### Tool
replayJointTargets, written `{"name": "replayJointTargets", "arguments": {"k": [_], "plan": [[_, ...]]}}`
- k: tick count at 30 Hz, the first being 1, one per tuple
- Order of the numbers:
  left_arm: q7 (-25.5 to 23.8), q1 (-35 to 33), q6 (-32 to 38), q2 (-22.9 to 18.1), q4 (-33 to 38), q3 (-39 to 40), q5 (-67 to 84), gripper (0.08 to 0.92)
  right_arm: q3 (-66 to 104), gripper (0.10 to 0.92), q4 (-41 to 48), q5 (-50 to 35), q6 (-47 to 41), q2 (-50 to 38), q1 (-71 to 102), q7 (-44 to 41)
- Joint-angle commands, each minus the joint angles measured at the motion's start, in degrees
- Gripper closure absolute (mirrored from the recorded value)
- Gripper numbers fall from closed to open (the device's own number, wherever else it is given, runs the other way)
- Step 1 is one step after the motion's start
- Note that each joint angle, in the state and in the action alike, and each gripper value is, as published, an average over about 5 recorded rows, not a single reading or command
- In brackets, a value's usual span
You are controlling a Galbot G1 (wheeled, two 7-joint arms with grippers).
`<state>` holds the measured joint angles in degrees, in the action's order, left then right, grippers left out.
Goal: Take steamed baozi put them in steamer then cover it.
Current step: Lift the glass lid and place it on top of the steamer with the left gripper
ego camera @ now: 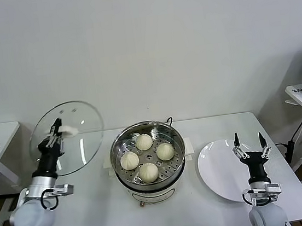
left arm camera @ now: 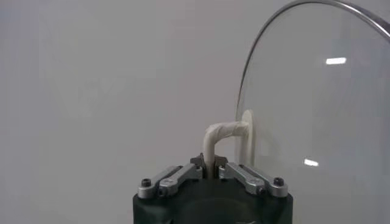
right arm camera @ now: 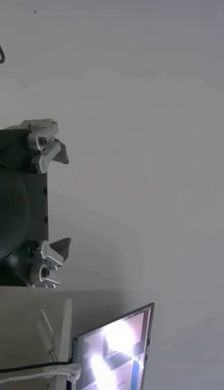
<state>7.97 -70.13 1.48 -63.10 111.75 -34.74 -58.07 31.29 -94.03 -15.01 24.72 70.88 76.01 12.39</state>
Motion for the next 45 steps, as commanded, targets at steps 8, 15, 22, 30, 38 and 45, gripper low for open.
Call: {"name": "replayJointTargets", "arguments": {"k": [8,15,22,30,38,45], "plan": [[-13.85,8.06,-21.91,-7.28,10.46,33.54,-11.0,0.81,0.3,0.203,0.91,1.33,-1.27,1.18,-0.94,0.93],[-20.92,10.75,-29.22,-8.97,5.59,36.98,-15.97,0.81,0.21,0.203,2.56,1.73,-1.11,1.88,-1.96,0.82],[-22.67,11.4,-31.49,-10.08,2.99,37.41,-19.95,0.81,-0.14,0.203,3.39,2.06,-1.11,2.09,-2.77,0.8],[-23.19,11.08,-31.97,-10.54,2.47,37.78,-21.38,0.81,-0.32,0.203,3.63,2.41,-1.08,2.17,-2.95,0.74],[-22.88,11.1,-31.43,-11.05,1.83,39.22,-23.03,0.81,-0.08,0.203,3.73,2.88,-0.91,2.55,-2.74,0.73],[-22.66,11.55,-31.13,-11.41,0.09,39.69,-23.77,0.81,0.07,0.203,3.7,3.29,-1.07,2.78,-2.76,0.94]]}}
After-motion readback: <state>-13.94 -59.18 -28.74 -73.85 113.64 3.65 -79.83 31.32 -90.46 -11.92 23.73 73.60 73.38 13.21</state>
